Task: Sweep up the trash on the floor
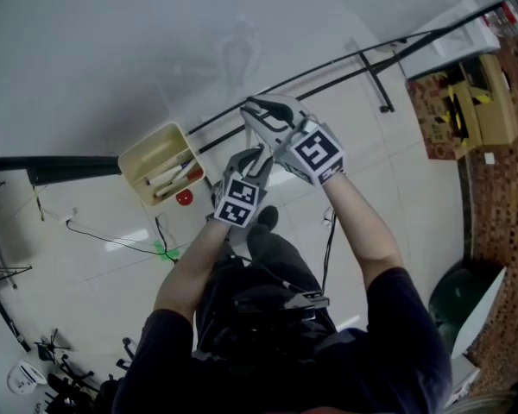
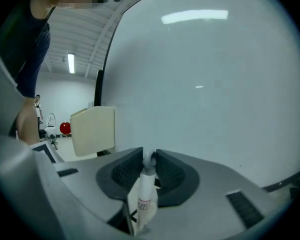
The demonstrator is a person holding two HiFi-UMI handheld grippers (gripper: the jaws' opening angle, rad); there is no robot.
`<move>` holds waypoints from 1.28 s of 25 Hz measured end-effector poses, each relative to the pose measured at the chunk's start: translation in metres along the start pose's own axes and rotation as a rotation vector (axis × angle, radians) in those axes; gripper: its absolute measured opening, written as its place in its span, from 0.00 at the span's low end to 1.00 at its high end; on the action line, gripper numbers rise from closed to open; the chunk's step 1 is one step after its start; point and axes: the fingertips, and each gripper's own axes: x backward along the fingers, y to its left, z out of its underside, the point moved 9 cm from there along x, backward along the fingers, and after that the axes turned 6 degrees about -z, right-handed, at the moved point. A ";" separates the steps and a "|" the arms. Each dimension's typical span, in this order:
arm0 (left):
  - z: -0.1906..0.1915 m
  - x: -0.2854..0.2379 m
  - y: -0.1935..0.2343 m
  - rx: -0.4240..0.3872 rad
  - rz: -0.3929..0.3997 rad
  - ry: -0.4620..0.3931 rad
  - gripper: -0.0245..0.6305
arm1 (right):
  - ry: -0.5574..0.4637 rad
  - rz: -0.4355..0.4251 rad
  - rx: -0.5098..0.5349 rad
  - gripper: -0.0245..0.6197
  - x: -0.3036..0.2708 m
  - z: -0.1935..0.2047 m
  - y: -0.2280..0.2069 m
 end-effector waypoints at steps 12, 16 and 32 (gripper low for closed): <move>-0.022 -0.024 0.038 -0.030 -0.146 -0.034 0.19 | 0.099 -0.050 -0.006 0.25 -0.001 0.017 0.003; -0.018 -0.027 0.045 -0.039 -0.127 -0.018 0.19 | 0.132 -0.030 -0.037 0.25 0.019 0.029 0.005; 0.007 -0.012 0.013 -0.033 0.028 0.010 0.19 | 0.257 0.013 -0.036 0.25 0.026 0.056 0.024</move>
